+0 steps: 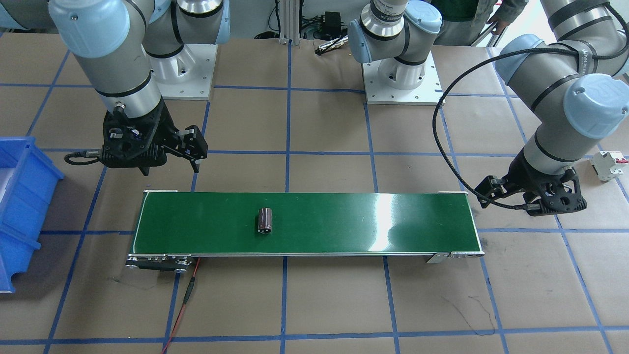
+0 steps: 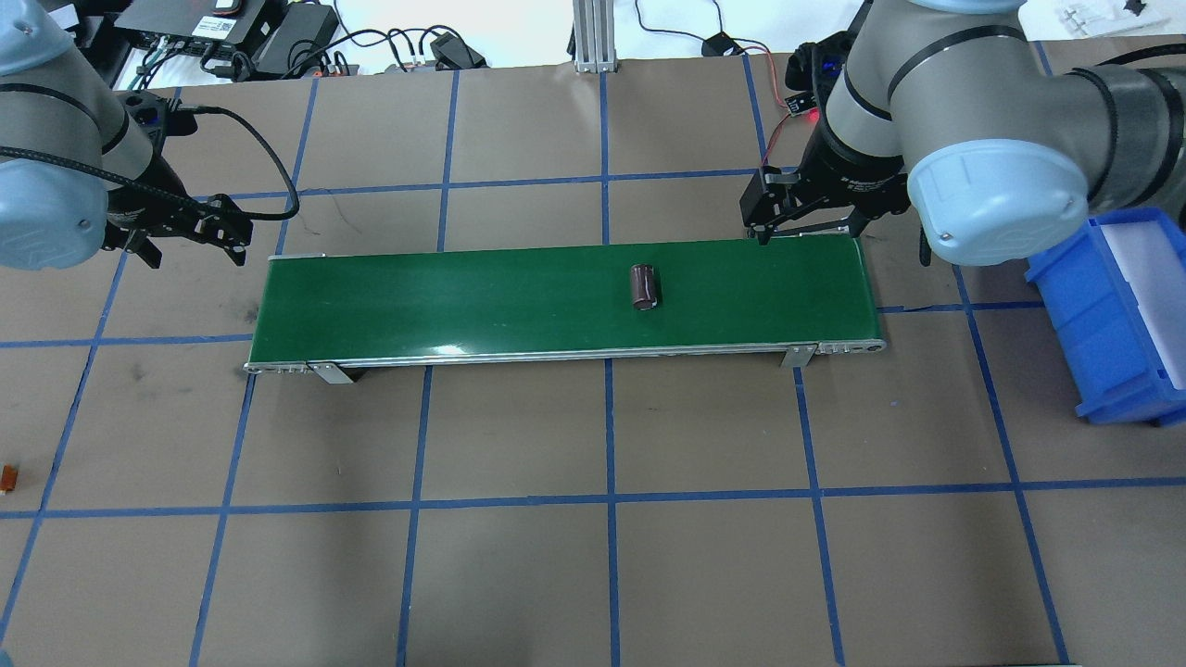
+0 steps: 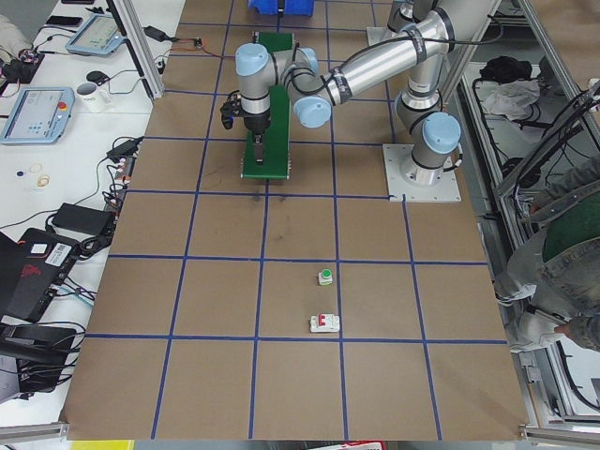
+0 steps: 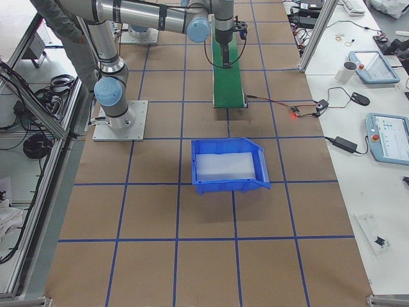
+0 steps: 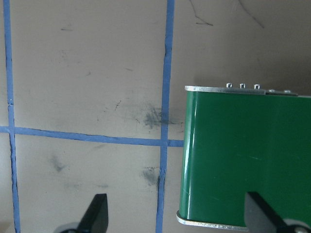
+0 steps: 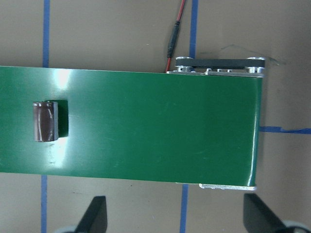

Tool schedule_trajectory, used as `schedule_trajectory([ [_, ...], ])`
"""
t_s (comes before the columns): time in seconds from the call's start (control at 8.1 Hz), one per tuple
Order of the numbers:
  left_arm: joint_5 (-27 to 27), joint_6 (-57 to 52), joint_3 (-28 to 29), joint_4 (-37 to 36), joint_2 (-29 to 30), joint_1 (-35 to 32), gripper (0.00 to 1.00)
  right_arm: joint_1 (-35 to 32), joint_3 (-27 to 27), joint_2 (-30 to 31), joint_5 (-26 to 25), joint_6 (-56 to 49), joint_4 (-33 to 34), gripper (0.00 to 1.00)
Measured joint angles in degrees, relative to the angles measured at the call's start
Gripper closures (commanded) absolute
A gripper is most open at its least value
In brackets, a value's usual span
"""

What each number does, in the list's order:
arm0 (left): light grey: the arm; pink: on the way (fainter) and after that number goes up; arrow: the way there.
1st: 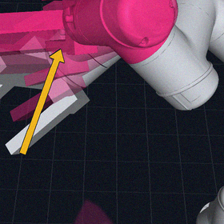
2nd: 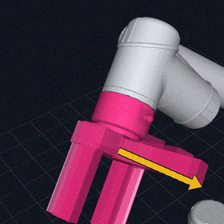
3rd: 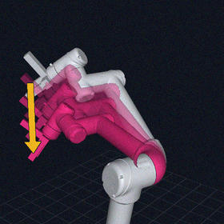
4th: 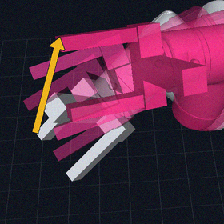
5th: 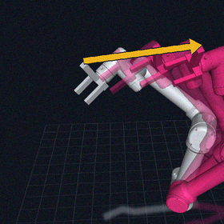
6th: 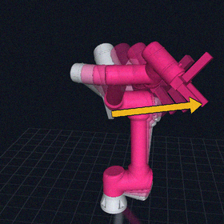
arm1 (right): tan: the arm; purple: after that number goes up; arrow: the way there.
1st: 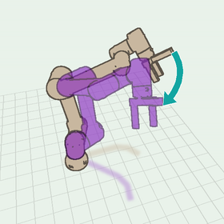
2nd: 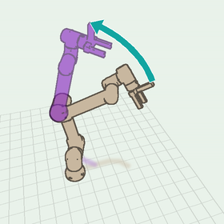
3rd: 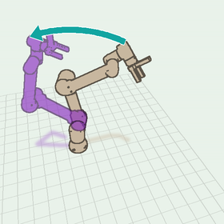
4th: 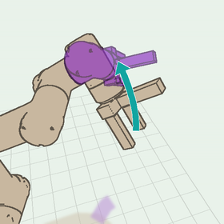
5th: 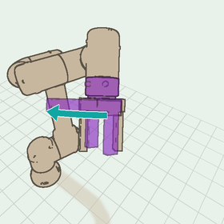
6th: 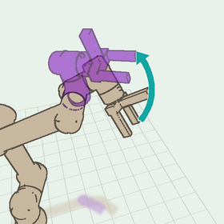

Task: Move capacitor from left to right
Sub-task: 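Lower the right gripper toward the capacitor riding along the belt, then close the right gripper on the capacitor and lift it off the belt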

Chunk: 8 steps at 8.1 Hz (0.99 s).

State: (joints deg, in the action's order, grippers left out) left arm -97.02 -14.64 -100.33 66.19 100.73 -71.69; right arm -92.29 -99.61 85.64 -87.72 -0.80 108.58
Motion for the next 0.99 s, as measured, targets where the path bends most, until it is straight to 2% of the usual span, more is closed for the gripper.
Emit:
schedule_trajectory([
  [0.37, 0.2, 0.0, 0.1, -0.1, -0.9, 0.0, 0.0, -0.1, -1.5, -3.8, 5.5, 0.2, 6.8, 0.02],
  [0.99, 1.0, 0.6, 0.1, 0.2, -1.3, 0.0, 0.0, -0.2, -3.1, -8.3, 7.0, 0.4, 14.0, 0.13],
])
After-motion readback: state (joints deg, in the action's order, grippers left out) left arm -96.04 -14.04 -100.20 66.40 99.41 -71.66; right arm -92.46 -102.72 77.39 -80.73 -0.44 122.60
